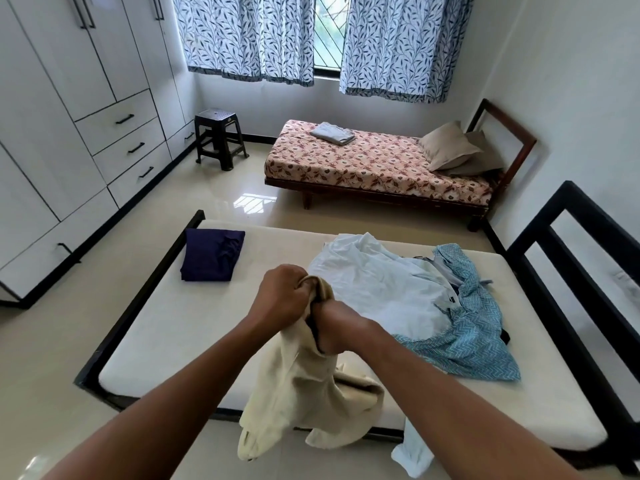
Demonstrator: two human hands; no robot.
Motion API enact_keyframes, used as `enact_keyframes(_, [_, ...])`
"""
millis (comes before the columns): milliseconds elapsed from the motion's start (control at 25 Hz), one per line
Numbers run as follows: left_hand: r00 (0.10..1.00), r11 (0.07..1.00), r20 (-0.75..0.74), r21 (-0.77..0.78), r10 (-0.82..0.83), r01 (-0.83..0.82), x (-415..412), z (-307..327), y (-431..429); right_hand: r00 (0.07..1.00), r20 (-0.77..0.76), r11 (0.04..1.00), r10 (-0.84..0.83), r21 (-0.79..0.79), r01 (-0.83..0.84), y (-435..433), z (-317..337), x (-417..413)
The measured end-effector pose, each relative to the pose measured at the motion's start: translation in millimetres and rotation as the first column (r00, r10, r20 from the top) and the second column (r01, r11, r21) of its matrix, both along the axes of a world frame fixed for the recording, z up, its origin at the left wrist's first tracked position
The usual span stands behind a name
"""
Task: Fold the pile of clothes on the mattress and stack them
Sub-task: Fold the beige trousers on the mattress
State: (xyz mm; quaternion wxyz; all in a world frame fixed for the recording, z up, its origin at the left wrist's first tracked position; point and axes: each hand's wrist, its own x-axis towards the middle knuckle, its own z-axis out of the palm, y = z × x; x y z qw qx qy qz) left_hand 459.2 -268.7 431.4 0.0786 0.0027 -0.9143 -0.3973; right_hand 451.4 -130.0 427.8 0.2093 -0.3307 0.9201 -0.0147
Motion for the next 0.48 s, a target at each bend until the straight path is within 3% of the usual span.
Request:
enact_keyframes(80, [1.000, 1.000, 0.030, 0.022, 0.002, -0.003, 3.6, -7.1, -5.2, 0.996, -0.068, 0.996, 0.055, 0.075, -0.050, -2.9, -1.7, -2.7])
enact_keyframes(160, [0.999, 0.998, 0.047, 0.055, 0.018, -0.021, 4.3, -12.3, -12.1, 0.994, -0.070, 0.997, 0.079, 0.029, -0.077, -1.4, 3.4, -5.0])
enact_keyframes(320, [0.997, 0.988, 0.037, 0.135, 0.071, -0.075, 3.0, -14.0, -24.8, 0.983, 0.171, 0.952, -0.072, -0.282, 0.119, 12.8, 20.1, -12.1])
enact_keyframes(400, [0.997, 0.984, 0.045, 0.165, 0.057, -0.064, 2.4, -16.1, -24.5, 0.926, 0.362, 0.926, -0.106, -0.305, 0.225, 15.9, 30.9, -12.5])
enact_keyframes(480, [0.998, 0.985, 0.047, 0.167, 0.032, -0.039, 2.6, -16.4, -15.4, 0.902, 0.424, 0.950, -0.080, -0.241, 0.197, 16.2, 32.8, -13.6])
